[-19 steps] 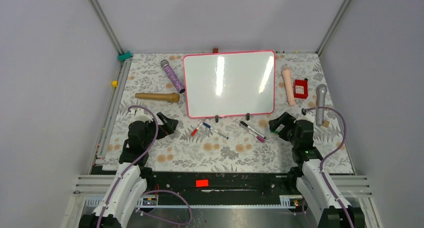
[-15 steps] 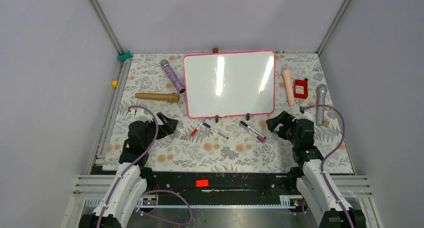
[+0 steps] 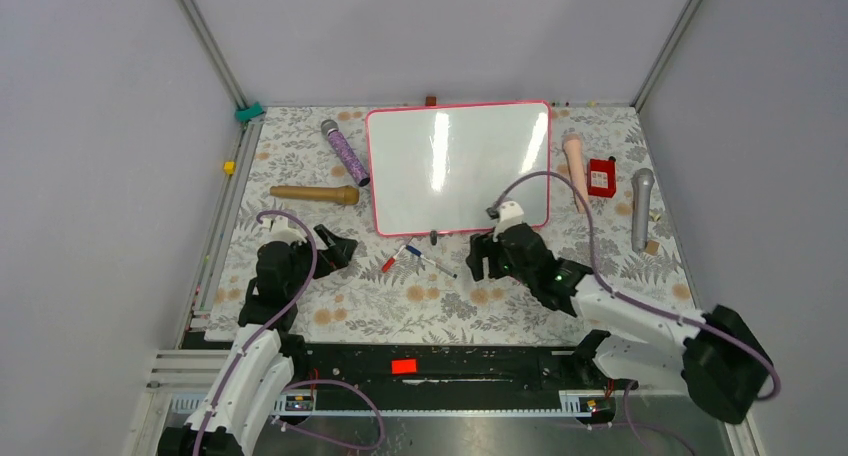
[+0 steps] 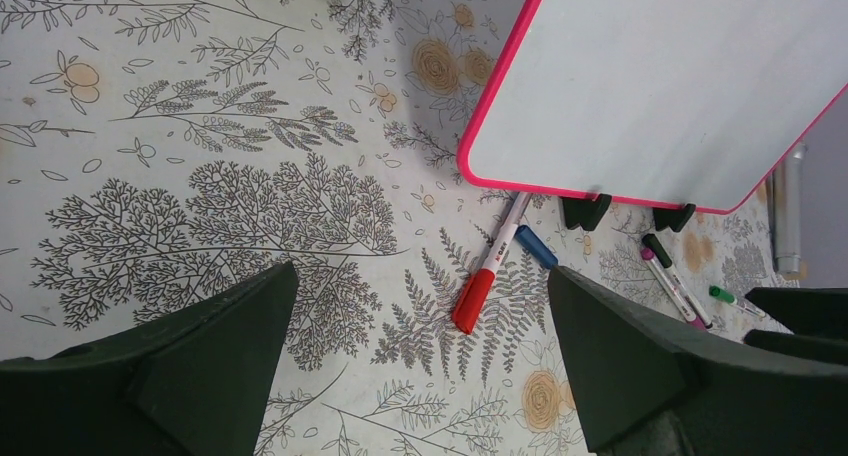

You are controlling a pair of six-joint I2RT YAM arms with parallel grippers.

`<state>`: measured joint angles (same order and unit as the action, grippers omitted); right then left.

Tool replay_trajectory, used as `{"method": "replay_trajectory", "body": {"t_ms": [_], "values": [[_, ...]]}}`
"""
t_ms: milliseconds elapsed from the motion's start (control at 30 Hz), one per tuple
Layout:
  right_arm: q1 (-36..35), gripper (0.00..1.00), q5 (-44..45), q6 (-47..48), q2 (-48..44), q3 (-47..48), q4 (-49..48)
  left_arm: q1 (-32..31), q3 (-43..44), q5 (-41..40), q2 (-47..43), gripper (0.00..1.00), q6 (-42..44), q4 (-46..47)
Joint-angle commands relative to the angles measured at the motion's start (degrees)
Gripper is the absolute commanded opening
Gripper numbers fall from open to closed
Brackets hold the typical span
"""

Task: Write a sentence on the whiteboard
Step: Pick up the whiteboard marker from the center of the board.

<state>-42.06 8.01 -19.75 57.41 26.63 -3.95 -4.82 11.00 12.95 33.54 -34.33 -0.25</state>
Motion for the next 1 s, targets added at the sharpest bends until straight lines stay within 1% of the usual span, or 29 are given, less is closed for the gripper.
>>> {"method": "replay_trajectory", "body": {"t_ms": [0, 67, 233, 367, 633, 700, 800, 867, 967], "values": [[-8.15, 0.78, 11.87, 8.02, 9.83, 7.02, 0.92, -0.14, 0.73, 0.98, 0.08, 0.99, 0.43, 3.24], [-10.24, 0.77, 12.42, 9.18, 13.66, 9.06, 0.96, -0.14, 0.73, 0.80, 0.04, 0.99, 0.40, 3.24], [-12.34, 0.73, 10.12, 9.28, 20.98, 12.68, 1.04, -0.11, 0.68, 0.89, -0.14, 0.98, 0.36, 3.43], [-14.02, 0.62, 9.05, 8.99, 26.76, 15.43, 2.77, -0.11, 0.69, 1.27, 0.01, 0.99, 0.48, 3.55], [-14.98, 0.58, 8.09, 7.61, 31.90, 16.35, 1.63, -0.14, 0.68, 1.77, 0.05, 0.99, 0.65, 3.64], [-14.99, 0.53, 8.51, 7.42, 33.57, 17.43, 2.48, -0.17, 0.66, 1.86, 0.19, 0.99, 0.66, 3.81], [-14.98, 0.43, 10.43, 6.27, 35.40, 19.93, 6.71, -0.12, 0.68, 2.94, 0.90, 0.98, 0.79, 4.40], [-14.98, 0.41, 10.90, 5.90, 36.08, 20.76, 7.89, -0.18, 0.75, 3.36, 1.47, 0.98, 0.83, 4.74], [-15.03, 0.41, 9.90, 6.32, 36.61, 21.09, 7.19, -0.18, 0.94, 3.45, 2.26, 0.98, 0.79, 4.80]]}}
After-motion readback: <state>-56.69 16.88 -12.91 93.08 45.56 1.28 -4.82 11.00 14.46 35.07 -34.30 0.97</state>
